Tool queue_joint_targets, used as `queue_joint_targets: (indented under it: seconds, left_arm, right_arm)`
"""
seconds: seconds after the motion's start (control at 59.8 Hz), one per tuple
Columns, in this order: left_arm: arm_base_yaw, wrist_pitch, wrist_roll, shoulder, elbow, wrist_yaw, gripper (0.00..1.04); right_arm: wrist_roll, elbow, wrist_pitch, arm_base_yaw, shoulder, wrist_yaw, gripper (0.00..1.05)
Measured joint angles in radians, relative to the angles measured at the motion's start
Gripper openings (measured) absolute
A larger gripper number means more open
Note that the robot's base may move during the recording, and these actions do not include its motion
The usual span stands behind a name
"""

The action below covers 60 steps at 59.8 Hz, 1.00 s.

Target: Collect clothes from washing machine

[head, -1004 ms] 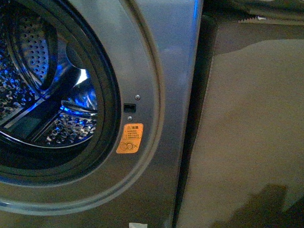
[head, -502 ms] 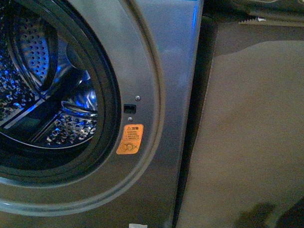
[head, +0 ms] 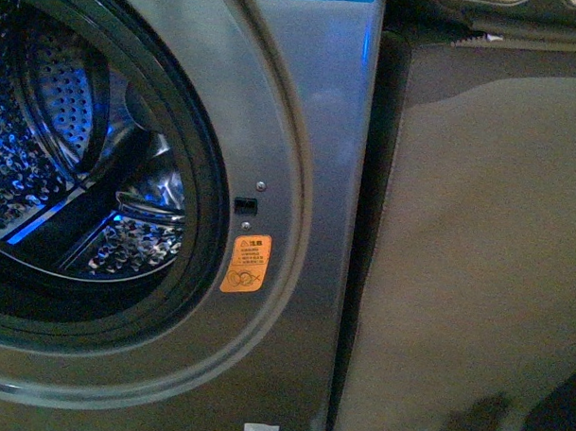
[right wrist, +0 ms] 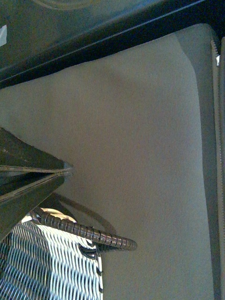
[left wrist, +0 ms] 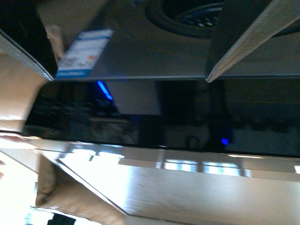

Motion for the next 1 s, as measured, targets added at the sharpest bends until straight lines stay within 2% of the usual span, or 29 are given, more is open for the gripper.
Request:
queue_joint_targets:
  seconds: [0.151, 0.351, 0.418, 0.452, 0.552, 0.602, 0.652, 0.82, 0.853, 1.004]
  left_arm:
    - [0.062, 0.139, 0.013, -0.161, -0.310, 0.050, 0.34]
    - [0.114, 0.241, 0.021, -0.264, -0.575, 0.108, 0.03]
    - [0.137, 0.278, 0.023, -0.314, -0.660, 0.127, 0.04]
    - [0.144, 0.291, 0.023, -0.332, -0.688, 0.132, 0.04]
    - [0.166, 0.321, 0.023, -0.378, -0.761, 0.158, 0.04]
    - [0.210, 0.332, 0.024, -0.401, -0.797, 0.229, 0.04]
    - [0.245, 0.342, 0.024, -0.422, -0.832, 0.248, 0.04]
    - [0.267, 0.364, 0.024, -0.481, -0.917, 0.255, 0.04]
    - [0.267, 0.366, 0.024, -0.491, -0.930, 0.255, 0.04]
    - [0.267, 0.375, 0.024, -0.538, -0.986, 0.255, 0.04]
  right_arm:
    - [0.000, 0.000, -0.040, 0.000, -0.040, 0.000, 0.02]
    - [0.000, 0.000, -0.084, 0.000, -0.084, 0.000, 0.02]
    - [0.000, 0.001, -0.226, 0.000, -0.189, -0.001, 0.02]
    - [0.000, 0.001, -0.246, 0.000, -0.216, 0.000, 0.02]
    - [0.000, 0.001, -0.251, 0.000, -0.247, 0.000, 0.02]
    - [0.000, 0.001, -0.254, 0.000, -0.247, 0.000, 0.02]
    - [0.000, 0.001, -0.254, 0.000, -0.247, -0.001, 0.02]
    - [0.000, 0.001, -0.255, 0.000, -0.248, -0.001, 0.02]
    - [-0.002, 0.001, -0.254, 0.000, -0.248, 0.000, 0.05]
    - [-0.002, 0.001, -0.255, 0.000, -0.248, 0.000, 0.31]
